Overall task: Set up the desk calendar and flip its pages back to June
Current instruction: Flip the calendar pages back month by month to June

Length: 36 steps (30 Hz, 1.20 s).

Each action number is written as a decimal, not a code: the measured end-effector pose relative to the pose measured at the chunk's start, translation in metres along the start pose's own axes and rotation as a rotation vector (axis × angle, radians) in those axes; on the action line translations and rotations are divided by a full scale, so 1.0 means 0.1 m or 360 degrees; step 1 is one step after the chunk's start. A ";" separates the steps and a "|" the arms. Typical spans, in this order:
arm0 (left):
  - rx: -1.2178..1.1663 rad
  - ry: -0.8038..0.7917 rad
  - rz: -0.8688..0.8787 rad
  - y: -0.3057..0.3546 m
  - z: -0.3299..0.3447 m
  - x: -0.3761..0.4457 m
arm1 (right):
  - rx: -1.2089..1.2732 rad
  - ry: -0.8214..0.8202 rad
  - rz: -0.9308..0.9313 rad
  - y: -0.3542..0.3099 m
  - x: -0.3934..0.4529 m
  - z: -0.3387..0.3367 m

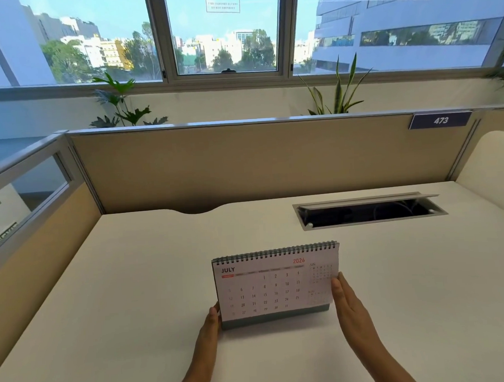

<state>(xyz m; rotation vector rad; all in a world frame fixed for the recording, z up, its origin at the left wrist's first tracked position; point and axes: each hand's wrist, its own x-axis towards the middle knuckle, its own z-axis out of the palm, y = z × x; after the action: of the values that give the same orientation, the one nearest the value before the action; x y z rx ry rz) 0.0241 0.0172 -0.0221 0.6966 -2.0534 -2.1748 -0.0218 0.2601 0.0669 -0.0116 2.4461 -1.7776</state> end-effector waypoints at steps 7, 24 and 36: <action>-0.0069 0.0076 -0.0042 0.02 0.01 0.01 | 0.0096 0.0264 -0.0056 0.04 -0.10 -0.10; 0.0091 0.0103 -0.0183 0.03 0.03 0.16 | 0.0560 -0.0389 -0.0155 -0.96 0.33 -0.30; -0.0012 0.0095 -0.0162 -0.02 0.00 0.18 | -0.0212 0.0452 -0.0538 -0.50 0.43 -0.18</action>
<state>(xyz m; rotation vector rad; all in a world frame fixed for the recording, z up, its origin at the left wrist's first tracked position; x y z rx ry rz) 0.0087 0.0111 -0.0289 0.8723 -2.0219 -2.1844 -0.0691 0.2588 0.1158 -0.2107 2.9094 -1.8467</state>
